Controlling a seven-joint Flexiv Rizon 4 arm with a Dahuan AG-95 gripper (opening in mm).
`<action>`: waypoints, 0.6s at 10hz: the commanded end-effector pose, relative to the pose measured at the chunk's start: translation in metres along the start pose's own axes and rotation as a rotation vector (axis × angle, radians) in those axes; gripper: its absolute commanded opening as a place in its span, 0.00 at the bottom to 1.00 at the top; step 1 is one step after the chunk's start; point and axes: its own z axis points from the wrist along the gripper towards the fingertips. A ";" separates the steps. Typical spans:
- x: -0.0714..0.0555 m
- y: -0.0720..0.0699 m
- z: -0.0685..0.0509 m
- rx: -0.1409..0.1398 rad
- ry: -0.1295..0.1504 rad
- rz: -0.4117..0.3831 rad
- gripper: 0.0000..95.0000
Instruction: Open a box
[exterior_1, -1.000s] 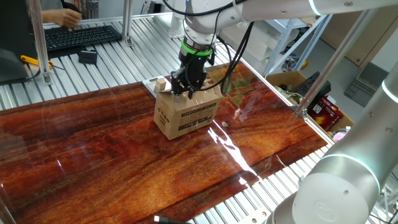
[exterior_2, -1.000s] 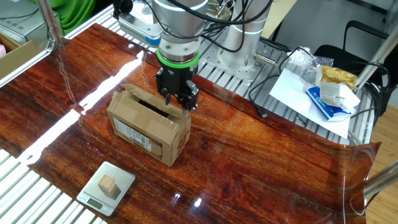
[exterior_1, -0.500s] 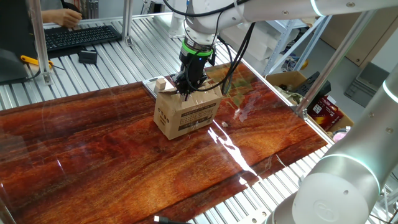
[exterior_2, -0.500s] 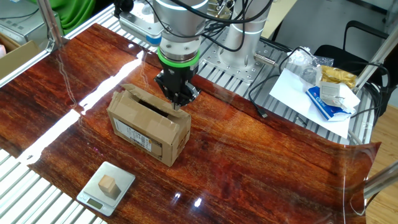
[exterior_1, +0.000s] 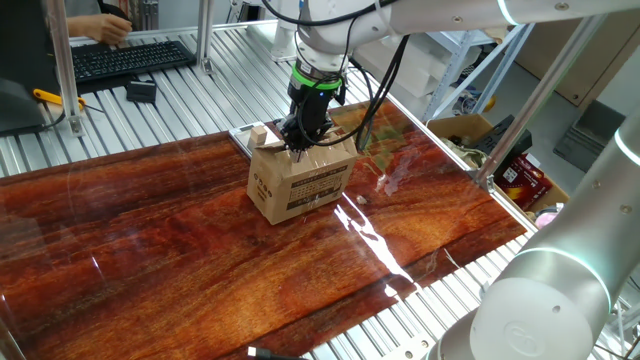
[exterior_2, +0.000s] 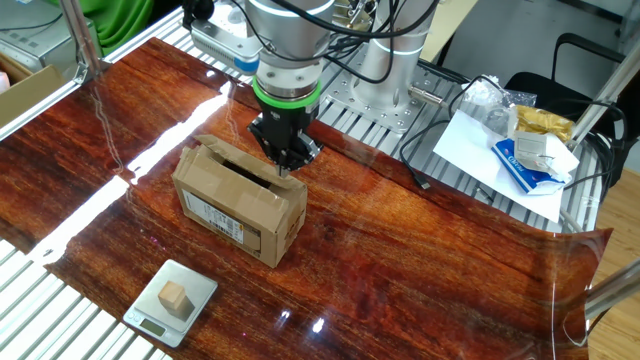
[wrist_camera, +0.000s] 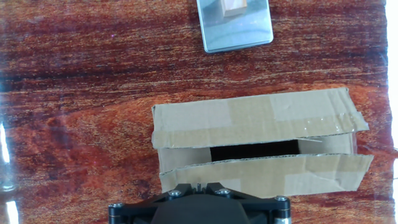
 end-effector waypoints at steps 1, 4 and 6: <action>0.000 0.000 0.000 0.001 0.000 0.001 0.00; 0.002 -0.002 -0.002 0.000 -0.001 -0.001 0.00; 0.003 -0.003 -0.005 0.003 -0.001 -0.003 0.00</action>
